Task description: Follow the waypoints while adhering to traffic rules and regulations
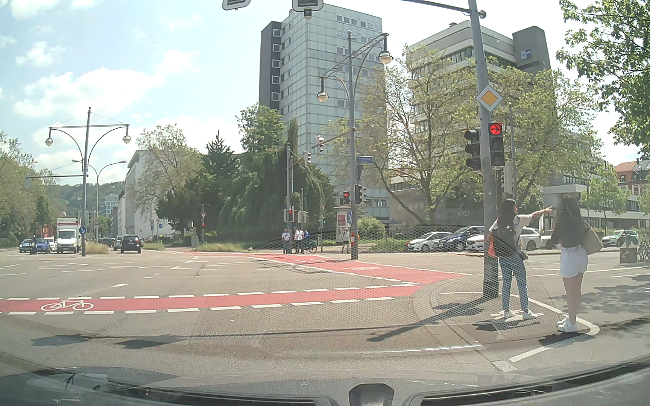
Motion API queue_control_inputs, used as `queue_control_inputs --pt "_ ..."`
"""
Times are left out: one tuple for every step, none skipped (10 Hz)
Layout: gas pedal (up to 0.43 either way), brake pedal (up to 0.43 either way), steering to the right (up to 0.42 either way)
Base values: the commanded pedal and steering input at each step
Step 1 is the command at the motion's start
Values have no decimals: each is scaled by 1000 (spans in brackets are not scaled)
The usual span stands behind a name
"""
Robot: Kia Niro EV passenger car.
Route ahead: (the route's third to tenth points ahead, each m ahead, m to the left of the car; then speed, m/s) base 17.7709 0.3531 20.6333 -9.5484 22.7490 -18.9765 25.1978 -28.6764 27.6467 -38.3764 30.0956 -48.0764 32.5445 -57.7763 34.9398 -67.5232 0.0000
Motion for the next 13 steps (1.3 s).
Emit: queue_control_inputs --pt "0 268 -94" --pt "0 268 -94" --pt "0 262 -94" --pt "0 262 -94" --pt "0 268 -94" --pt "0 262 -94" --pt "0 262 -94" --pt "0 256 -94" --pt "0 110 -94" --pt "0 0 -94" --pt "0 0 -94" --pt "0 0 -95" --pt "118 0 -96"
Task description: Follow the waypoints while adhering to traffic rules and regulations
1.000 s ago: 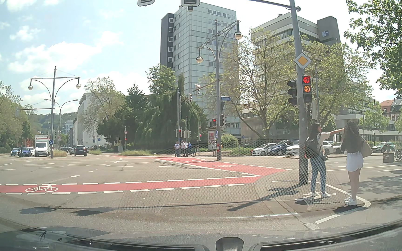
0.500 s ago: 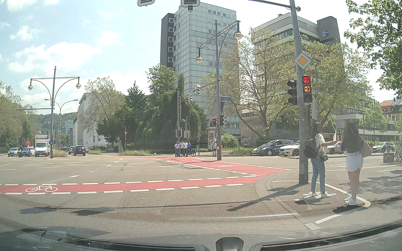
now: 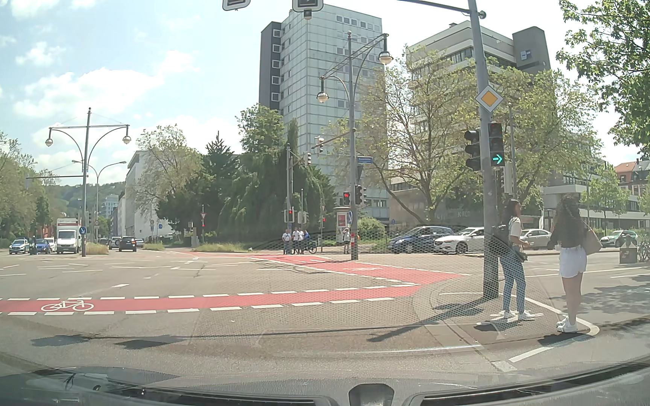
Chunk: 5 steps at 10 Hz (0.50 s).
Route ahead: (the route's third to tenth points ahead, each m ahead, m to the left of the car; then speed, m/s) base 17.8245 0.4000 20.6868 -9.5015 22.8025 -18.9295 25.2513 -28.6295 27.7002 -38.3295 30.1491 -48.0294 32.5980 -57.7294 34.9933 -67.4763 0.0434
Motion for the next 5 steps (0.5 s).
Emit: queue_control_inputs --pt "268 0 -96" --pt "280 0 -99" --pt "311 0 -105" --pt "331 0 -109" --pt "390 0 -111"
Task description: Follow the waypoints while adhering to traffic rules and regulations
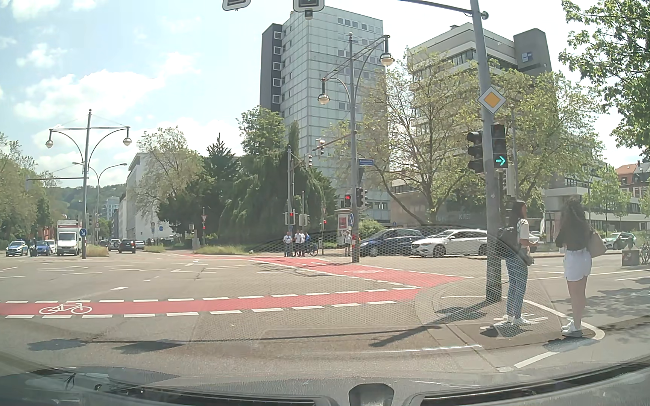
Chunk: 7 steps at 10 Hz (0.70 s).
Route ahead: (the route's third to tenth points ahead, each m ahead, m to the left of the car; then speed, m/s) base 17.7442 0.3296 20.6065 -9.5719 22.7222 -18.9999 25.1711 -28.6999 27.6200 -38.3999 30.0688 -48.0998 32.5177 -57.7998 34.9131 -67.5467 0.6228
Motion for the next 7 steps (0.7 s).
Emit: queue_control_inputs --pt "449 0 -113" --pt "469 0 -113" --pt "469 0 -113" --pt "469 0 -111" --pt "469 0 -109" --pt "461 0 -105" --pt "461 0 -99"
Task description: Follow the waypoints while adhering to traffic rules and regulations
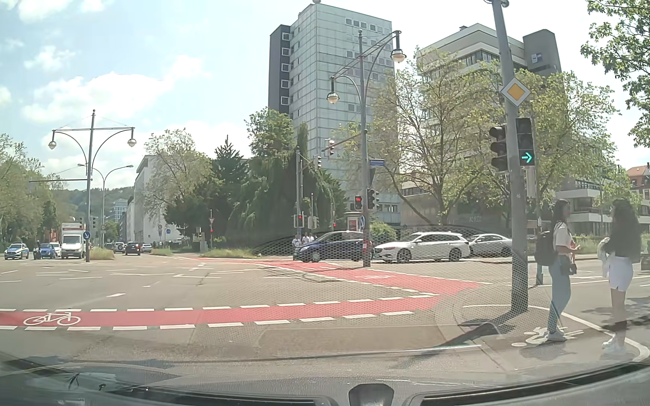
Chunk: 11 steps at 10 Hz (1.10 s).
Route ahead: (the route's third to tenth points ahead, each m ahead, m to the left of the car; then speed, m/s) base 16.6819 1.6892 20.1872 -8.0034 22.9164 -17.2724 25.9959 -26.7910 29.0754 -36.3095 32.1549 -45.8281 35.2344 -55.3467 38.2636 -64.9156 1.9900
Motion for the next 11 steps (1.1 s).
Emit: queue_control_inputs --pt "441 0 -93" --pt "421 0 -86" --pt "398 0 -72" --pt "390 0 -56" --pt "378 0 -38" --pt "378 0 -25" --pt "378 0 -9" --pt "370 0 5" --pt "350 0 13" --pt "350 0 23" --pt "339 0 33"
